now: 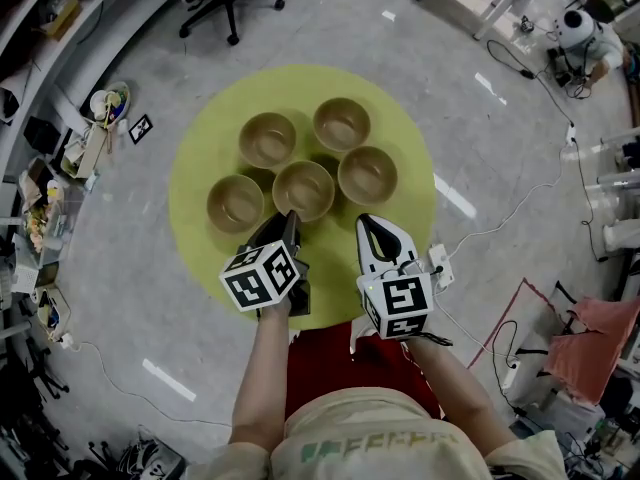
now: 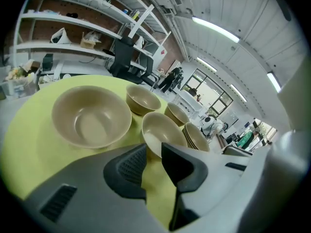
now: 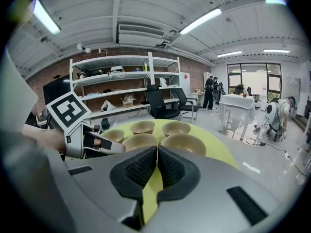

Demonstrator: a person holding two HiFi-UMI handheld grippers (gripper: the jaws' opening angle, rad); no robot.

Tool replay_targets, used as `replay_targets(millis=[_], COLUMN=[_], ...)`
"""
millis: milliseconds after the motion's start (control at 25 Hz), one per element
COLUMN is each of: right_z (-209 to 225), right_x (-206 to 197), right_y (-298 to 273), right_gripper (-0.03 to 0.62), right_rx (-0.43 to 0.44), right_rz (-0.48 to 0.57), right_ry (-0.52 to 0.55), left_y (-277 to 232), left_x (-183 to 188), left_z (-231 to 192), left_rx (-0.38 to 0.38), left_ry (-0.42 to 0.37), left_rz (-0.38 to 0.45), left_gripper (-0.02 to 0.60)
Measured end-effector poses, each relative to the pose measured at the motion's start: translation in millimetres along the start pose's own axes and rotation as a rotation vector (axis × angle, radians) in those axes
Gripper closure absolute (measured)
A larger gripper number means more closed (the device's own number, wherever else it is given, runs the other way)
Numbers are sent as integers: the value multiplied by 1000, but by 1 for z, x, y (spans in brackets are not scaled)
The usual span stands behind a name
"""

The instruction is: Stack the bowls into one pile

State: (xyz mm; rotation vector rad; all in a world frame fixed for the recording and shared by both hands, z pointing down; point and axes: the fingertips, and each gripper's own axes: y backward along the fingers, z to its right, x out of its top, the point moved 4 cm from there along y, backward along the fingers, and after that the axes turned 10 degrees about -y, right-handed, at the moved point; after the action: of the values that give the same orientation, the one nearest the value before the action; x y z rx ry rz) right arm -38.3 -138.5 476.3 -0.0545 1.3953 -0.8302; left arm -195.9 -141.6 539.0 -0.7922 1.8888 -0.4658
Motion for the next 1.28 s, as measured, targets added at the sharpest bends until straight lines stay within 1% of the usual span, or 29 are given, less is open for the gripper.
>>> replay_targets(millis=[120,280,400,520,600,760,920,1280], right_z=[0,2,3,5,7,9,10,11], right_x=[-2,-2,-2,-3,-3,-3,-4,-11], right_y=[-2,-3,-2,1,3,7,11,34], right_gripper=[557,557,557,557,557,557,557,557], right_rx=[-5,-18,-29,-38,-44,-56,-65,-91], right_rz=[-5,-10,-13,-10,-8,-3,3,25], right_ry=[-1,-6,-11,-12,-13,-17,-21,-28], left_y=[-5,-7,-9,-9,-10,-7,-2,27], left_x=[0,4,7,6,3,2,2,1], left_z=[-2,-7,-10,-11,-11,-8,-6,0], left_rx=[-3,18,50,81,88,80,75,72], left_ry=[33,50,45,41,42,49,29,23], left_rz=[-7,-17,-39,-55,-55,-39,-27,35], left_gripper=[492,492,498,541,551,554,555,555])
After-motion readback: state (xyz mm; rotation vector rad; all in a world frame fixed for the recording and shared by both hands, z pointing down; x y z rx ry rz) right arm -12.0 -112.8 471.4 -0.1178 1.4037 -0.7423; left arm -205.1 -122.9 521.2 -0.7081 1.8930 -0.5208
